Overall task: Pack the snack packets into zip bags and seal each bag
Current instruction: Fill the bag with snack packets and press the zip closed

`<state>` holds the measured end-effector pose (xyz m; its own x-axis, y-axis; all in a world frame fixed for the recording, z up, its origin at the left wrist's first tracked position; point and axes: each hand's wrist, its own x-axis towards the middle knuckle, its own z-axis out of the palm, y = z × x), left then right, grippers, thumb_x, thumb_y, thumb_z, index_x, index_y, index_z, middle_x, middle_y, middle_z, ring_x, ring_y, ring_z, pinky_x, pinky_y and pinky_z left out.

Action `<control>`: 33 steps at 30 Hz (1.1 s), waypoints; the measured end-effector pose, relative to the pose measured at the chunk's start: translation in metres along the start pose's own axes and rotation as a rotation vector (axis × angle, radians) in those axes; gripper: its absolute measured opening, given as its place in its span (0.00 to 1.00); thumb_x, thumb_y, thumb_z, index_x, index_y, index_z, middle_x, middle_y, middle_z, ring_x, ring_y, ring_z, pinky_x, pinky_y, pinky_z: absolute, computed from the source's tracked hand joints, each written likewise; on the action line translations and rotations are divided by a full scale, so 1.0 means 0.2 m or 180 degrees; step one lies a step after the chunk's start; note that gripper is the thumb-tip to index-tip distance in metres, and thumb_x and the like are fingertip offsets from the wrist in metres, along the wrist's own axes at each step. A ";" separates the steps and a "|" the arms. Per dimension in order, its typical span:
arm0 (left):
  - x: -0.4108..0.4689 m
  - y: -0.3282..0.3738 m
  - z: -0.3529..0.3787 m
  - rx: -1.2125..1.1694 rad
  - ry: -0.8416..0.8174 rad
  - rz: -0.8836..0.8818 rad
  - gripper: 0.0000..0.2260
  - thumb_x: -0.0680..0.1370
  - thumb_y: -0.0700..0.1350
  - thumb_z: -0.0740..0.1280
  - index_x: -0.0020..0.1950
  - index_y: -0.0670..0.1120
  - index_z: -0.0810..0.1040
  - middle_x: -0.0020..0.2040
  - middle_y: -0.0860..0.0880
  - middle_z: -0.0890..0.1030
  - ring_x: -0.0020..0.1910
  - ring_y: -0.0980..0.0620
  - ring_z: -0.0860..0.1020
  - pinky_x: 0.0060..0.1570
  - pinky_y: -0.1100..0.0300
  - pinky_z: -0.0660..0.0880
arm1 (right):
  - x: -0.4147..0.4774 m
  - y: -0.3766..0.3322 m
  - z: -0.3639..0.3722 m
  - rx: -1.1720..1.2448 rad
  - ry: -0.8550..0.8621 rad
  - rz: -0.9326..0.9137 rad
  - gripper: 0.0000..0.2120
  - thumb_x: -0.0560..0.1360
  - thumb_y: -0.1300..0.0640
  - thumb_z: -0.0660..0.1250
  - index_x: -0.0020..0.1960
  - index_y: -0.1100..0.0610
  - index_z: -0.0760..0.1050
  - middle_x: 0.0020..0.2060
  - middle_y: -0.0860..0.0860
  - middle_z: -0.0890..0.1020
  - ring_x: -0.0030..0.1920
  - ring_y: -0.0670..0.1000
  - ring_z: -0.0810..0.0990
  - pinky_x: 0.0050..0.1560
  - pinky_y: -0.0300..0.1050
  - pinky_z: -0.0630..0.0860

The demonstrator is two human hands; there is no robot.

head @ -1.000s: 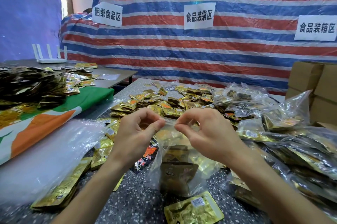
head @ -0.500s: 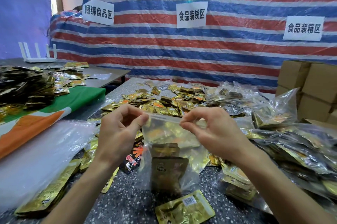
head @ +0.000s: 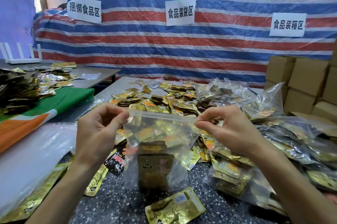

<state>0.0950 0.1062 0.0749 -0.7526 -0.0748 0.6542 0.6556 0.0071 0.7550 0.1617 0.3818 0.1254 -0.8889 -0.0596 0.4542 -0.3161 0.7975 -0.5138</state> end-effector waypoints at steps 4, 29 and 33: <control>0.00 0.00 0.01 0.0018 0.0013 0.0005 0.08 0.75 0.34 0.71 0.42 0.47 0.82 0.37 0.52 0.84 0.36 0.58 0.80 0.38 0.69 0.77 | -0.02 0.04 -0.02 0.0119 0.0034 0.0006 0.01 0.74 0.52 0.74 0.43 0.48 0.85 0.40 0.40 0.86 0.44 0.40 0.83 0.54 0.49 0.80; -0.06 -0.07 0.12 -0.0537 -0.0314 -0.0421 0.04 0.73 0.45 0.71 0.46 0.48 0.83 0.44 0.44 0.85 0.45 0.47 0.84 0.46 0.60 0.81 | -0.20 0.05 0.57 0.1920 -0.0531 0.0581 0.11 0.71 0.51 0.77 0.53 0.48 0.81 0.51 0.47 0.85 0.53 0.45 0.83 0.53 0.41 0.79; -0.07 -0.08 0.18 -0.0489 -0.0406 -0.0416 0.18 0.73 0.47 0.76 0.61 0.55 0.77 0.59 0.49 0.82 0.62 0.53 0.79 0.60 0.53 0.76 | -0.17 0.08 0.40 0.2202 -0.0033 0.0801 0.09 0.77 0.57 0.72 0.56 0.52 0.78 0.52 0.50 0.85 0.55 0.49 0.84 0.53 0.48 0.82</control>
<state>0.0929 0.1426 0.0555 -0.8269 0.0613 0.5590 0.5465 -0.1468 0.8245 0.1596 0.3486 0.0433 -0.9641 0.0668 0.2569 -0.2360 0.2270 -0.9448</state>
